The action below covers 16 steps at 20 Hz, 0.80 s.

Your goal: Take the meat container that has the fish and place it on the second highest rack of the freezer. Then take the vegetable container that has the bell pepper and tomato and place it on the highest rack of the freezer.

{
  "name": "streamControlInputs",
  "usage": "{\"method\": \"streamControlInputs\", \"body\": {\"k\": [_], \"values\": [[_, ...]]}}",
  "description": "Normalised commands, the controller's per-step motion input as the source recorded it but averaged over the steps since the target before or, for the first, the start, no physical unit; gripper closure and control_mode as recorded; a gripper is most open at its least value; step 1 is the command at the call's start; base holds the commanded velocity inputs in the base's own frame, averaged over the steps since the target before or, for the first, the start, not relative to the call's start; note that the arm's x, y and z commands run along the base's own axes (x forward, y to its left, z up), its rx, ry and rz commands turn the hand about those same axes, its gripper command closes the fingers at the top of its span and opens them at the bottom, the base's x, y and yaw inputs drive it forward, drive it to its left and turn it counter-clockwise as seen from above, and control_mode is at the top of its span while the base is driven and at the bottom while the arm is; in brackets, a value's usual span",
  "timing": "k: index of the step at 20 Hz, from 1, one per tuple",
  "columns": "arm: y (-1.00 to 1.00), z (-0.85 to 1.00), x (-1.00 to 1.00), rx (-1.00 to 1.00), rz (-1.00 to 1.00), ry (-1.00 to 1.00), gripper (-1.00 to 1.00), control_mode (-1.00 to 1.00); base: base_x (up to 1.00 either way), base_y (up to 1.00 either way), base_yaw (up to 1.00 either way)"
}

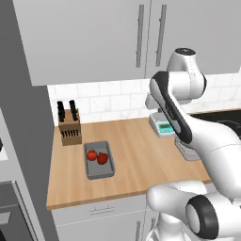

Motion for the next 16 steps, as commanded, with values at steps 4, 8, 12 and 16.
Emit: {"method": "streamControlInputs", "body": {"k": [4,8,12,16], "values": [[-0.13,0.0,-0.23,0.02,-0.01,-0.04,-1.0,-1.0,0.0,0.0,0.0],[0.09,-0.14,-0.47,0.01,-0.08,-0.01,-1.0,-1.0,0.0,0.0,0.0],[0.55,-0.29,-0.27,-0.04,-0.08,-0.03,-1.0,-1.0,0.0,0.0,0.0],[0.52,-0.37,-0.01,-0.1,0.19,0.09,-1.0,-1.0,0.0,0.0,0.0]]}}
